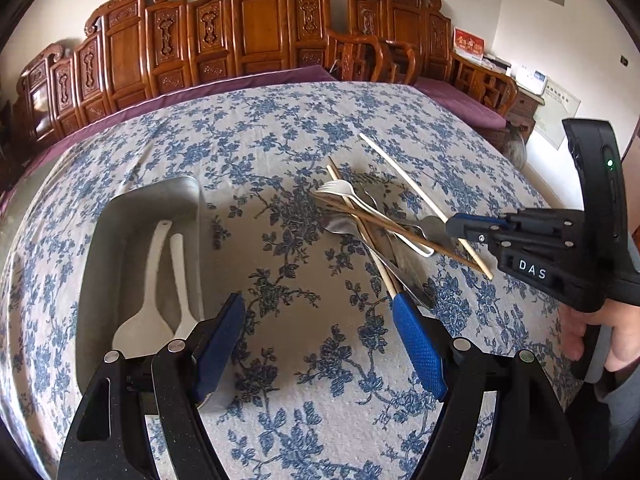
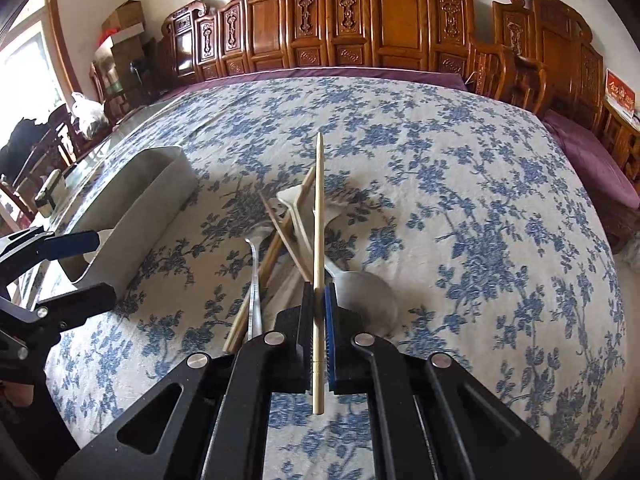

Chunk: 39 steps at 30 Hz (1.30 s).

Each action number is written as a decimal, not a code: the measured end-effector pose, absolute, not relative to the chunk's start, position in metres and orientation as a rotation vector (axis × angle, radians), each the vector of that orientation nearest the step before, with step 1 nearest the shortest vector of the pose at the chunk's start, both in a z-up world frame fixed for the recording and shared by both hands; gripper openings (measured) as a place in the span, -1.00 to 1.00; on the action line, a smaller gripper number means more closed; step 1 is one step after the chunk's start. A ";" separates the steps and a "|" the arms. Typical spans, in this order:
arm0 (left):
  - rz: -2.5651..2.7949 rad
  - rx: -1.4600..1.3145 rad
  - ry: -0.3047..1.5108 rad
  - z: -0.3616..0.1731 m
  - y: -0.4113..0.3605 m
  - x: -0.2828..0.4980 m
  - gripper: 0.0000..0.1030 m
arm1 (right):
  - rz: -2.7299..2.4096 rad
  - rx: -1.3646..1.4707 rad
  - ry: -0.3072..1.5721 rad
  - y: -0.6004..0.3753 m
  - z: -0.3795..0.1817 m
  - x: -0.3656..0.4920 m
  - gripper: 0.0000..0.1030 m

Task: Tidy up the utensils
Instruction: 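Grasp the metal knife with the left tool while the right tool holds the chopstick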

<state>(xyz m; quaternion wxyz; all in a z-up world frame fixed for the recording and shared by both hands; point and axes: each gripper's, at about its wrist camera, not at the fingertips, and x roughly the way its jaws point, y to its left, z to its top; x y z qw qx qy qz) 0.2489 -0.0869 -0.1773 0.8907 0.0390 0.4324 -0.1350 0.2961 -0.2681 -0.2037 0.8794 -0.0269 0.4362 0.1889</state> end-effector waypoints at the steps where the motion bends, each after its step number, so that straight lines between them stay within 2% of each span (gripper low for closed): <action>1: -0.282 0.077 0.906 -0.179 -0.090 0.251 0.42 | 0.390 -0.059 0.910 -0.270 -0.204 0.297 -0.88; 3: -0.293 0.046 0.931 -0.185 -0.097 0.259 0.41 | 0.383 -0.055 0.914 -0.276 -0.207 0.300 -0.88; 8: -0.290 0.010 0.976 -0.200 -0.113 0.281 0.17 | 0.365 -0.041 0.928 -0.285 -0.213 0.305 -0.88; 13: -0.282 -0.046 1.027 -0.214 -0.120 0.305 0.02 | 0.381 -0.048 0.909 -0.286 -0.206 0.304 -0.88; 16: -0.275 -0.083 1.052 -0.222 -0.123 0.321 -0.16 | 0.388 -0.038 0.903 -0.288 -0.203 0.304 -0.88; 24: -0.269 -0.152 1.069 -0.234 -0.129 0.342 -0.42 | 0.386 0.001 0.899 -0.298 -0.200 0.306 -0.88; 32: -0.274 -0.186 1.059 -0.233 -0.127 0.343 -0.87 | 0.401 0.008 0.896 -0.296 -0.198 0.308 -0.88; 39: -0.275 -0.174 1.031 -0.222 -0.122 0.335 -0.98 | 0.400 0.007 0.897 -0.294 -0.198 0.308 -0.88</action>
